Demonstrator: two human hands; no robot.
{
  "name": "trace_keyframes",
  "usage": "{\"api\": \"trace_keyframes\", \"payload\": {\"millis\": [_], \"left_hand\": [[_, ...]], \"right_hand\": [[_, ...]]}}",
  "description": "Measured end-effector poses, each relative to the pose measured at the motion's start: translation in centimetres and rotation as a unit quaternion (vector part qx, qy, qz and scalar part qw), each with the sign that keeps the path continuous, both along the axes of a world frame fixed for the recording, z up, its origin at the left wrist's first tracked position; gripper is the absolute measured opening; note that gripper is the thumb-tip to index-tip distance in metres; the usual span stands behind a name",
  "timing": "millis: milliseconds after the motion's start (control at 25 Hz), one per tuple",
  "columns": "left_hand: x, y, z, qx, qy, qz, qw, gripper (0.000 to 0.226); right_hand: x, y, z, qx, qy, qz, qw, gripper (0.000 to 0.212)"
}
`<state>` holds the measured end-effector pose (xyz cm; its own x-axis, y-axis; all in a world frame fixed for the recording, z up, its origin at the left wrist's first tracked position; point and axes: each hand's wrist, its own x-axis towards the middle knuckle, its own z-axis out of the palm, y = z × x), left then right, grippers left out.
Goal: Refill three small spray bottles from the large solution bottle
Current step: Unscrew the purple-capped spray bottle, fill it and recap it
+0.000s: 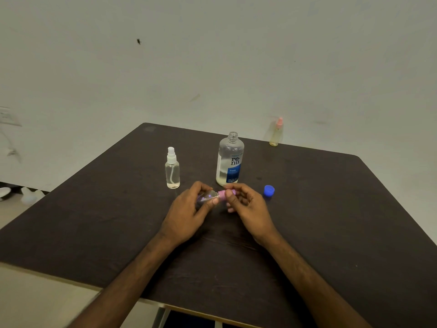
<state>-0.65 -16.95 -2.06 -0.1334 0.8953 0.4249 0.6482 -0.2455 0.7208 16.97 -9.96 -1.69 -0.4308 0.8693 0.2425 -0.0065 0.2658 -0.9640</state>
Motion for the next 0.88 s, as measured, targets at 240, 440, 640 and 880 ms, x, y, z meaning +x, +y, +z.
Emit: {"api": "trace_keyframes", "payload": {"millis": [240, 440, 640, 880], "left_hand": [[-0.1, 0.04, -0.27, -0.009, 0.042, 0.019, 0.999, 0.028], [-0.01, -0.11, -0.13, -0.009, 0.043, 0.025, 0.999, 0.03], [0.12, -0.17, 0.11, -0.024, 0.051, 0.024, 0.998, 0.03], [0.14, -0.19, 0.26, -0.029, 0.034, 0.027, 0.999, 0.028]], "right_hand": [[0.43, 0.07, -0.16, 0.028, -0.031, 0.034, 0.999, 0.027], [-0.05, 0.03, -0.13, -0.011, -0.012, 0.026, 1.0, 0.034], [0.13, 0.09, -0.24, 0.038, -0.044, 0.011, 0.998, 0.019], [0.02, 0.12, -0.32, 0.008, -0.03, 0.031, 0.999, 0.038]]}}
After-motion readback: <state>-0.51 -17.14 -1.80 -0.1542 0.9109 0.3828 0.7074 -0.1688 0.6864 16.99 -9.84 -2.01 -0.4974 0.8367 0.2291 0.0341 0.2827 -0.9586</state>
